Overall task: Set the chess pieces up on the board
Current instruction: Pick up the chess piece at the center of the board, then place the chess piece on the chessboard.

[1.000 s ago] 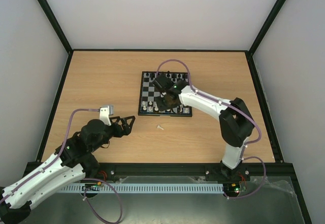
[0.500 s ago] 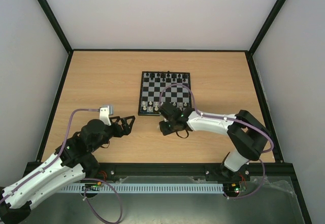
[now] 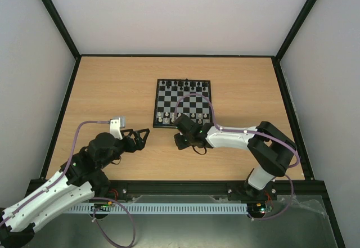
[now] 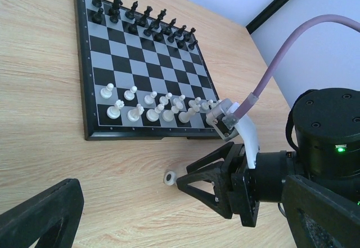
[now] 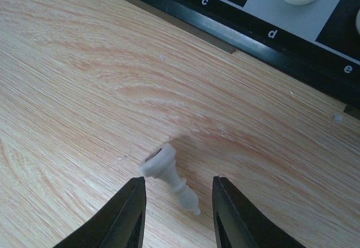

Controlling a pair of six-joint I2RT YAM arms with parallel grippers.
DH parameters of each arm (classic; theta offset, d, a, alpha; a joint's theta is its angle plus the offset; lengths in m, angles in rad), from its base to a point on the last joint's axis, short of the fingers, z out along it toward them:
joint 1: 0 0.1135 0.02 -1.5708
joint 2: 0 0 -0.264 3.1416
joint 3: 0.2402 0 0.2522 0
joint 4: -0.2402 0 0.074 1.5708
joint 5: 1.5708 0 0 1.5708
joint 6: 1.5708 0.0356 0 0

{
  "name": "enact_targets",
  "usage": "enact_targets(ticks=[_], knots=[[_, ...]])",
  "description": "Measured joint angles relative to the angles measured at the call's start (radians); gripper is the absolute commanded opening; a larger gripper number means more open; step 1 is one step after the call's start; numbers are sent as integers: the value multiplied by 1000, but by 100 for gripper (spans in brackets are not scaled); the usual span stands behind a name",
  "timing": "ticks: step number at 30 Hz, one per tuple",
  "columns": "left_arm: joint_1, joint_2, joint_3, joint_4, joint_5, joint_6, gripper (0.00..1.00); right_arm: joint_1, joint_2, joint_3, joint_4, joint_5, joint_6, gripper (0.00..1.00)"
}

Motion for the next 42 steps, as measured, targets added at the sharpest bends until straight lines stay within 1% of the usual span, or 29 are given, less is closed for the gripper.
enact_targets(ticks=[3, 8, 13, 15, 18, 20, 25, 29, 33, 36, 42], knots=[[0, -2, -1, 0, 1, 0, 99, 0, 6, 0, 0, 4, -6, 32], [0, -4, -2, 1, 1, 0, 100, 7, 12, 0, 2, 5, -10, 27], [0, -2, -8, 8, 4, 0, 99, 15, 48, 0, 8, 7, -10, 26], [0, -2, -9, 8, 6, 0, 99, 19, 51, 0, 15, 12, -8, 22], [0, -1, -13, 10, 10, 0, 100, 22, 52, 0, 16, 19, -6, 11], [0, 0, -16, 10, 12, 0, 99, 22, 54, 0, 15, 25, -2, 8], [0, 3, -31, 24, 29, -2, 99, 21, 48, 1, 6, 27, 10, 8], [0, 23, -46, 44, 68, -3, 99, 21, -27, 0, -42, -6, 12, 8], [0, 35, -52, 69, 147, 0, 100, 11, -175, 3, -82, -103, 13, 8], [0, 15, -69, 111, 248, 0, 99, 9, -275, 11, -107, -198, 12, 8], [0, -42, -104, 204, 499, -20, 99, 8, -449, 12, -149, -415, 17, 10]])
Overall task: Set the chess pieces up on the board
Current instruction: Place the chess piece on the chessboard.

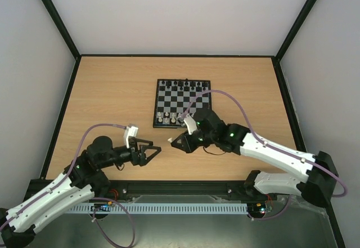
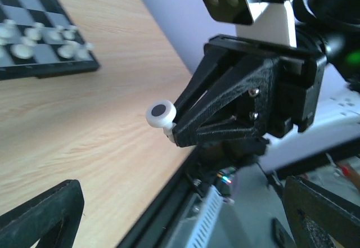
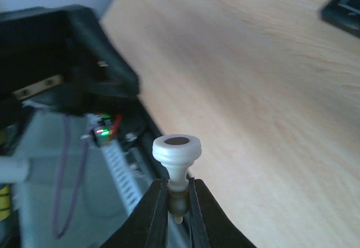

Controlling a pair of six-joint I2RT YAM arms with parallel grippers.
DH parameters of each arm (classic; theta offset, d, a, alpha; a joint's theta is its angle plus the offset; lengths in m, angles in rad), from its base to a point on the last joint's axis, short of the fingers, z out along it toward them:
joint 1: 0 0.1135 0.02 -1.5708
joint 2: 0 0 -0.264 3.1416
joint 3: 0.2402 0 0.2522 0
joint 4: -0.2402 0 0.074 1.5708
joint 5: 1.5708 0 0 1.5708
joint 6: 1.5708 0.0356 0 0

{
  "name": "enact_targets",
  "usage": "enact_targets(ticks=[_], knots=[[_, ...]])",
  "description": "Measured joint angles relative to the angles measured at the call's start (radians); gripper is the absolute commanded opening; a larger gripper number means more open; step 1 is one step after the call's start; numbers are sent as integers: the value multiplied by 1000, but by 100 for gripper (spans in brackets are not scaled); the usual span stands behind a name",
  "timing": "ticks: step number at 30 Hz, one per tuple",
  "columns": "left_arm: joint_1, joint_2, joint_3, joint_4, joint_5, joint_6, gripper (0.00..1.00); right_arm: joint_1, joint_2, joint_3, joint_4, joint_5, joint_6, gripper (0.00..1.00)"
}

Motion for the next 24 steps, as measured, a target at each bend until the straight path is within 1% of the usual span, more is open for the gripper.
enact_targets(ticks=[4, 6, 9, 13, 16, 20, 24], knots=[[0, -48, -14, 52, 135, -27, 100, 8, -89, -10, -2, -133, 3, 10], [0, -63, -37, 105, 208, -53, 100, 17, -124, -24, -1, -198, 8, 10], [-5, -56, -79, 188, 298, -97, 99, 31, -138, -34, 2, -275, 18, 10], [-13, -21, -117, 274, 369, -143, 97, 75, -117, -34, 6, -330, 16, 10], [-27, -2, -128, 320, 396, -169, 91, 105, -88, -27, 6, -352, 8, 10], [-42, 3, -132, 373, 418, -199, 75, 126, -50, -8, 2, -365, -12, 10], [-56, 11, -143, 412, 428, -217, 64, 127, -20, 6, -1, -368, -29, 10]])
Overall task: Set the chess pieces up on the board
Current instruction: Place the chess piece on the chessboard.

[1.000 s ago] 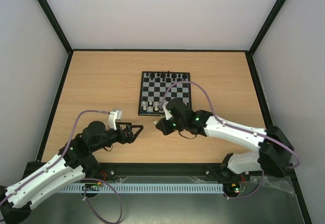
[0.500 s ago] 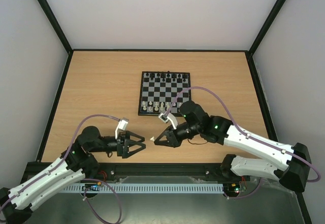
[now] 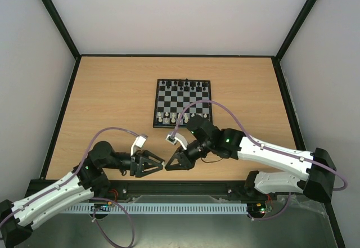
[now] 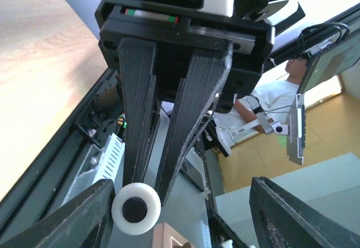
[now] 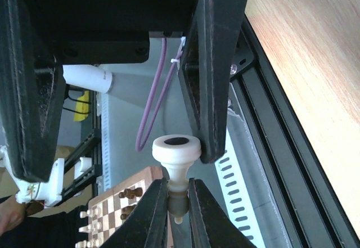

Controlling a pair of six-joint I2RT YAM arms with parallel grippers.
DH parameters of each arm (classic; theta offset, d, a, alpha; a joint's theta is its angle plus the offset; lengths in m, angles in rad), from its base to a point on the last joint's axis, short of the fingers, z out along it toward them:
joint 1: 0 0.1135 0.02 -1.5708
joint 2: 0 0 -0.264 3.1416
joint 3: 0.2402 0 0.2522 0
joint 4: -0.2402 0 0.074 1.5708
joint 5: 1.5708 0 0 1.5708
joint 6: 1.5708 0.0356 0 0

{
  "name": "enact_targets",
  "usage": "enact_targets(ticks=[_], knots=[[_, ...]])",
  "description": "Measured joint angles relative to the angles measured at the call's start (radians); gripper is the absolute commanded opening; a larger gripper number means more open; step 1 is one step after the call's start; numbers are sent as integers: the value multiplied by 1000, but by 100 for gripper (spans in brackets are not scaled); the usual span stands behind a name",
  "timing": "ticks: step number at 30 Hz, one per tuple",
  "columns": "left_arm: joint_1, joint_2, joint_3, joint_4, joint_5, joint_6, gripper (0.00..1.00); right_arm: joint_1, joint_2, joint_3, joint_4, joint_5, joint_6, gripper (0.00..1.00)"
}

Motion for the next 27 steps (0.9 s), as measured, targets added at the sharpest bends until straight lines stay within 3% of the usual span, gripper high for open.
enact_targets(ticks=[6, 17, 22, 27], knots=[[-27, 26, -25, 17, 0, -6, 44, 0, 26, 21, -5, -5, -21, 9], [-33, 27, -35, 3, -11, -5, 30, 2, 32, 27, -11, -5, -33, 9], [-34, 27, -35, -18, -19, 8, 7, 2, 32, 26, -18, -7, -38, 9], [-34, 27, -34, -35, -32, 28, 7, 2, 32, 24, -25, 3, -43, 15]])
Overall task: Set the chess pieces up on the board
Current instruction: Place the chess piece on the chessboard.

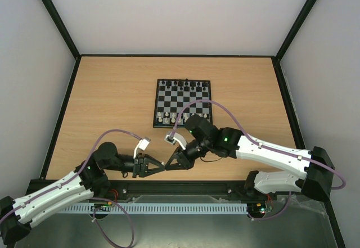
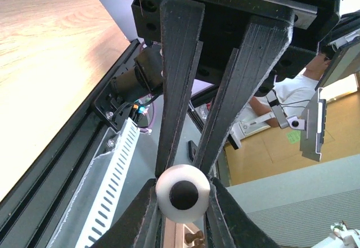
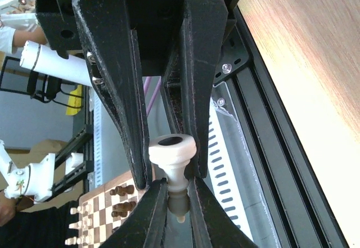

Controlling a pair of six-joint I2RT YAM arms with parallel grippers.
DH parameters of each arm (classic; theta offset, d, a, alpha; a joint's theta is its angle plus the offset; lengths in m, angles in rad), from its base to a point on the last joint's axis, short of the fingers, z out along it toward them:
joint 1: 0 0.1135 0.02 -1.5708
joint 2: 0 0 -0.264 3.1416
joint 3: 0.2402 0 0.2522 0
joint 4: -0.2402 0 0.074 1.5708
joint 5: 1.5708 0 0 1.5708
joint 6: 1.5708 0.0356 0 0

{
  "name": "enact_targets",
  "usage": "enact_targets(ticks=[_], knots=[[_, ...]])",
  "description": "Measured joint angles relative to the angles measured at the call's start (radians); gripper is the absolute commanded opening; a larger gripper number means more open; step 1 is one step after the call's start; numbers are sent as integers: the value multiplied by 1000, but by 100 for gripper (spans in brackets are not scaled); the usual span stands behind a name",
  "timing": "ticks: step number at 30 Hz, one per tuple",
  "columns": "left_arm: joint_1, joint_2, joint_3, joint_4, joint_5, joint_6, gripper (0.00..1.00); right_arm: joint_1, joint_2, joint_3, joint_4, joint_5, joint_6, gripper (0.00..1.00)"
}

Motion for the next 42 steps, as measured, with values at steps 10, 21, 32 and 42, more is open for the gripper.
enact_targets(ticks=[10, 21, 32, 42], knots=[[-6, 0, 7, -19, -27, 18, 6, -9, -10, -11, -43, 96, 20, 78], [-6, 69, 105, -32, -270, 24, 5, -79, -341, -66, 80, 307, 108, 88], [-6, 167, 149, 166, -417, -72, 5, -109, -501, -253, 380, 358, 283, 71], [-6, 104, 149, 327, -419, -195, 6, -129, -476, -282, 561, 266, 381, 59]])
